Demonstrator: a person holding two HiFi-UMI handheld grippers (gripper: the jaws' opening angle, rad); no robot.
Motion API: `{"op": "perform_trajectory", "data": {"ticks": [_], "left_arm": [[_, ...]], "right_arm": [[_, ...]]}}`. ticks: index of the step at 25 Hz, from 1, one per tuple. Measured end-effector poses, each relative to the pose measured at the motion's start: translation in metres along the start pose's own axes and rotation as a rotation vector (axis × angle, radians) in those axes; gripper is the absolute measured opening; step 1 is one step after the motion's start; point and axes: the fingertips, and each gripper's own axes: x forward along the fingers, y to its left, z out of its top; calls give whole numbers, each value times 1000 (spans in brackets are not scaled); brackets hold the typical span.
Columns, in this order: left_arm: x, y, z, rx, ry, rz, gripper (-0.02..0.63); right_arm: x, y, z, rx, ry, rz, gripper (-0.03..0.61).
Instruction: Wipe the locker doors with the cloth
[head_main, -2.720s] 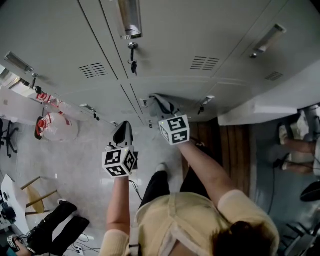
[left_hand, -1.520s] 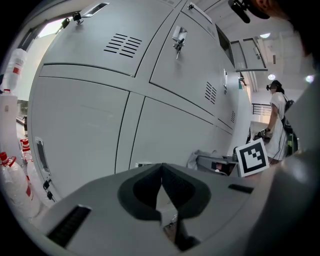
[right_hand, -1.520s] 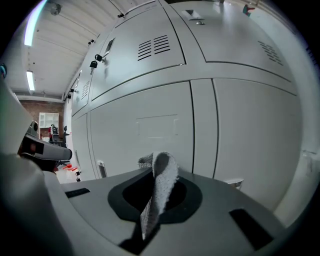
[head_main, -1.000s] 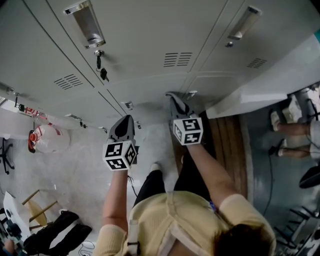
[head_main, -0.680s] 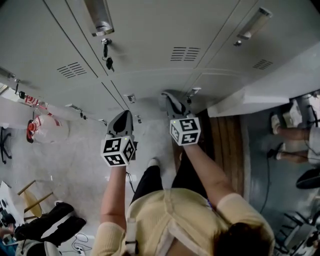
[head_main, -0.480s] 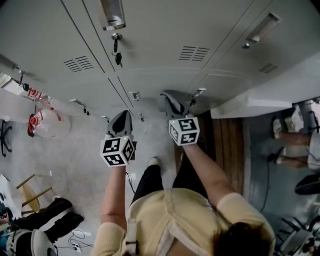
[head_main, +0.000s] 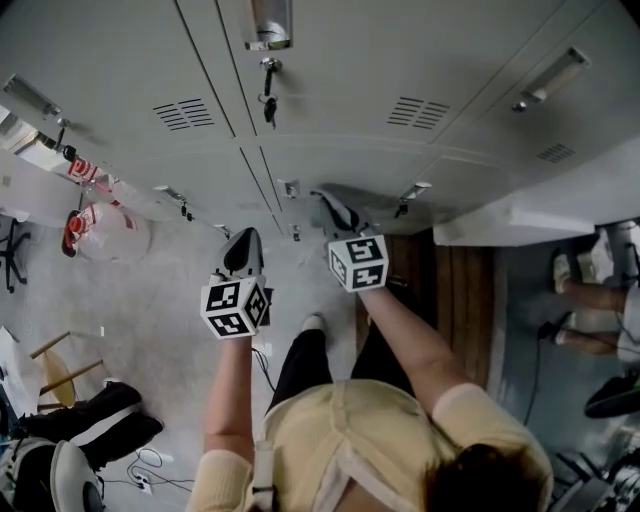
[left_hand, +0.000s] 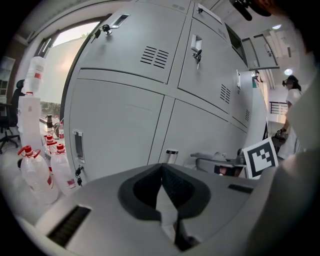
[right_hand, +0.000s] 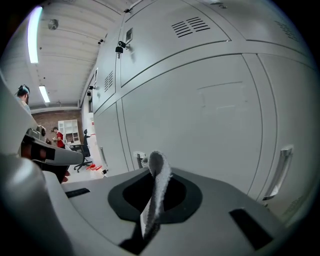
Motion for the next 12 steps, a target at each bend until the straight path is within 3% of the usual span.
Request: {"op": "perform_trajectory", "data": {"ticks": [12], "left_arm": [[-4, 18, -17, -18, 22, 27, 3]], "right_arm": [[37, 40, -10, -30, 11, 95, 15]]}}
